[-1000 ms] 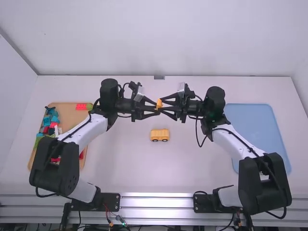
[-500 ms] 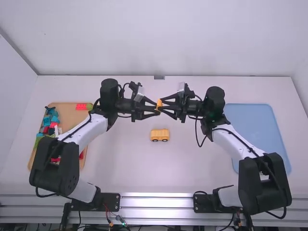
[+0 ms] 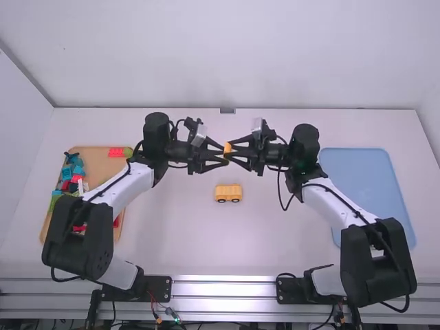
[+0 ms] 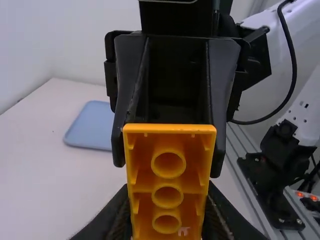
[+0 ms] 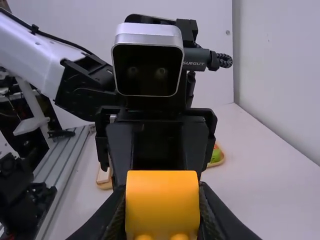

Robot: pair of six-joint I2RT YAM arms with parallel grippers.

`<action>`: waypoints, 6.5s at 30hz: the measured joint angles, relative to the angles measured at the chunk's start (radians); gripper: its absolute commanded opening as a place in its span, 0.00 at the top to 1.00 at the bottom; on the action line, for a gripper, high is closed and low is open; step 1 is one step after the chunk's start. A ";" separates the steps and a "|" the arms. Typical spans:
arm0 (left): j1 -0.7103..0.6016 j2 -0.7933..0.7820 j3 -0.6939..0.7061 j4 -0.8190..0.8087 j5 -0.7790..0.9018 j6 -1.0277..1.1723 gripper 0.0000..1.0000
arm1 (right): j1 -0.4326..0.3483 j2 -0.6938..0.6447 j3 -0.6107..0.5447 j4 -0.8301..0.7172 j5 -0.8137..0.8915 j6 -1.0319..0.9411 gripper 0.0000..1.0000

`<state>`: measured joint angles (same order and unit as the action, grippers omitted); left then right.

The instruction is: Assemble lego blocks to make yellow taxi

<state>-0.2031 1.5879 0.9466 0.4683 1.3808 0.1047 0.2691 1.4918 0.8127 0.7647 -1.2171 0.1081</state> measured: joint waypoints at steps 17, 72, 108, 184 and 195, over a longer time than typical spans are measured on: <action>0.098 0.001 -0.001 -0.406 -0.679 0.129 0.01 | -0.029 -0.002 0.100 -0.760 0.589 -0.175 0.89; 0.461 -0.812 -0.570 -0.096 -1.158 -0.087 0.01 | 0.599 0.915 1.140 -1.683 1.229 -0.792 0.29; 0.411 0.123 -0.105 -0.632 -0.132 0.966 0.01 | 0.201 0.248 0.389 -1.142 0.847 -0.674 0.01; 0.197 0.392 -0.057 -0.647 -0.441 1.227 0.81 | -0.043 0.120 -0.020 -0.741 0.370 -0.789 0.01; 0.163 0.190 -0.095 -0.550 -0.407 1.106 0.85 | -0.065 0.120 -0.260 -0.441 0.310 -0.920 0.01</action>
<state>-0.0399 1.7782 0.8516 -0.0814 0.9737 1.2102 0.2043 1.6119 0.5526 0.3237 -0.9073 -0.8116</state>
